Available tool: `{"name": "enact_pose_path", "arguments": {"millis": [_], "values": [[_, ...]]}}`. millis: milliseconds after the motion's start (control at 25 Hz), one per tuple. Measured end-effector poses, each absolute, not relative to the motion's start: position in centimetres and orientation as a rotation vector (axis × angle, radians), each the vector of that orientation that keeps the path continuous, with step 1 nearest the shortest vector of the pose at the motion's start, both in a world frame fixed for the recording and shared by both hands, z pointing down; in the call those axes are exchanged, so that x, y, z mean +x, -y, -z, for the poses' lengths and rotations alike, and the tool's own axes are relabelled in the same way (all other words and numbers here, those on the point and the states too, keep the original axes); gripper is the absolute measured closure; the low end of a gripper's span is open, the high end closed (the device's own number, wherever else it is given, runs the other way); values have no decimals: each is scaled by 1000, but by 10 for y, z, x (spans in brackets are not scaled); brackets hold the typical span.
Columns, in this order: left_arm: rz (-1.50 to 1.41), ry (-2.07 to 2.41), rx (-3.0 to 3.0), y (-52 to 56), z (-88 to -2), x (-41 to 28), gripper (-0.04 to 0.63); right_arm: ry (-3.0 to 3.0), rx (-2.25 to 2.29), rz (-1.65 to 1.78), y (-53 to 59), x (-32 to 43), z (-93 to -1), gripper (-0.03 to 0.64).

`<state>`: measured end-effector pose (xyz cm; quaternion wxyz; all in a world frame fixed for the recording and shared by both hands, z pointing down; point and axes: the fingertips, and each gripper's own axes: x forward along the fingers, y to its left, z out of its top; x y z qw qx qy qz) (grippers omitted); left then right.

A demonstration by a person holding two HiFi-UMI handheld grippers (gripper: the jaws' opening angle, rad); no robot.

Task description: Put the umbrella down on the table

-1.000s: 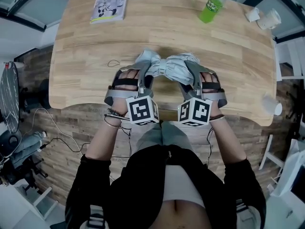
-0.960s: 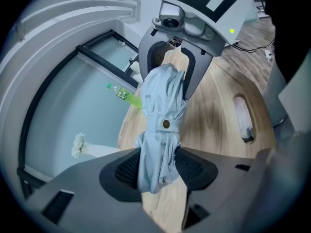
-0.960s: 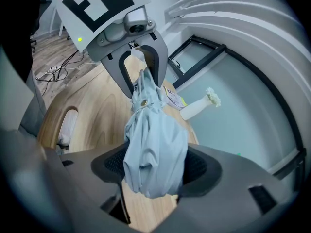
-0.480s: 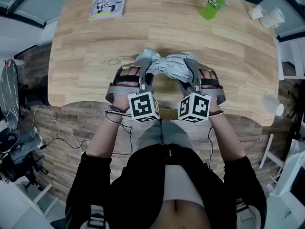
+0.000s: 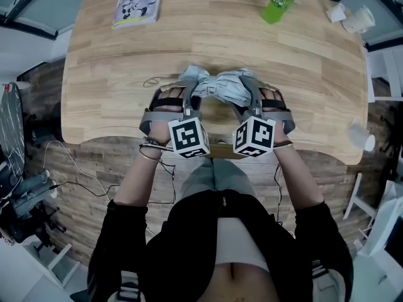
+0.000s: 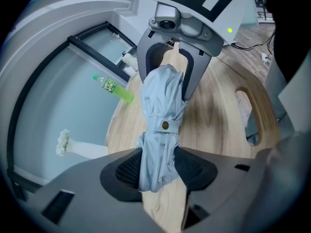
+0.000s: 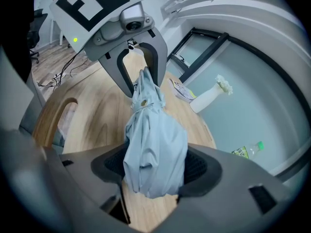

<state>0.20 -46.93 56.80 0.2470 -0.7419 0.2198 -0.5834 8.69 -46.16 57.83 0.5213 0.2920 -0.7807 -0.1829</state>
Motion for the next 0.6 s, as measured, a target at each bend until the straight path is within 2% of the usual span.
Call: {"name": "enact_pose_path", "arguments": {"millis": [600], "values": [[1615, -575, -2031, 473, -576, 5, 402, 1870, 656, 386, 468, 88, -590, 304]]}}
